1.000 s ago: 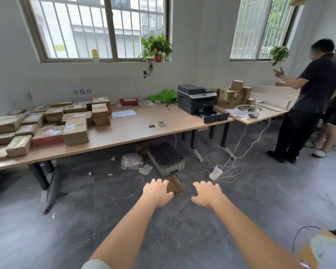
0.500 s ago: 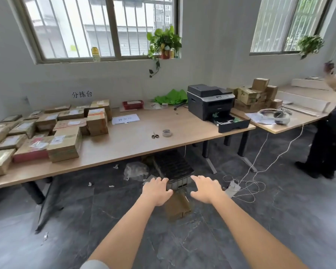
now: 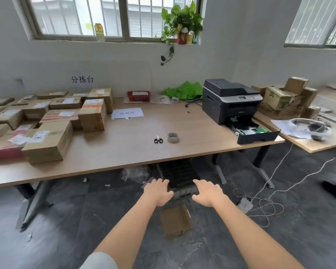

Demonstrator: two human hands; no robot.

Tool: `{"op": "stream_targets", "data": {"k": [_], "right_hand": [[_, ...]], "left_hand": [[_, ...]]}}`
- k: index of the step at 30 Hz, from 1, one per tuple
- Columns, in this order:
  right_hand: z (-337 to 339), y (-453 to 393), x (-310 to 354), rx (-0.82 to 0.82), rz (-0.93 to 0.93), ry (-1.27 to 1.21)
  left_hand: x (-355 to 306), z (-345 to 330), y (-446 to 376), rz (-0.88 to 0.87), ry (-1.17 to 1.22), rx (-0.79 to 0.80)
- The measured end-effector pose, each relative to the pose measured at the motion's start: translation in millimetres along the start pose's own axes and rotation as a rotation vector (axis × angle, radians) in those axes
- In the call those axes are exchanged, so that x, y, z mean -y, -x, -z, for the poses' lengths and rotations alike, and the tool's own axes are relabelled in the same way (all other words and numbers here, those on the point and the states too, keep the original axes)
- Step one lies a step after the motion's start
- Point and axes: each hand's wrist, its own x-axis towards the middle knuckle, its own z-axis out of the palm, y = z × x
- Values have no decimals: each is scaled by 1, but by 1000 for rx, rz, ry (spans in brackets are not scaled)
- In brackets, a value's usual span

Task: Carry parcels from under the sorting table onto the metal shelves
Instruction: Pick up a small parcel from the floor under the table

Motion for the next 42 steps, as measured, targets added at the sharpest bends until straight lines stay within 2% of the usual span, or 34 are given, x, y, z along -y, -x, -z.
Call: {"op": "stream_targets", "data": {"k": [10,20,27,34,42], "right_hand": [[15,-142,-18,89,92,-12],[-33,-292,-64,243,172,-53],[-132,-363,-78,423,130,-104],[-278,-448,-86,556,8,-290],[-465,-560,-104,514,-174,-580]], "left_hand": [[-2,7,-128,102,50,52],[8,-51,-250,275,153,143],[24,-152,-316,285,222,310],[78,-308,-393,351,367,418],[137,-492,-500,460,415,357]]}}
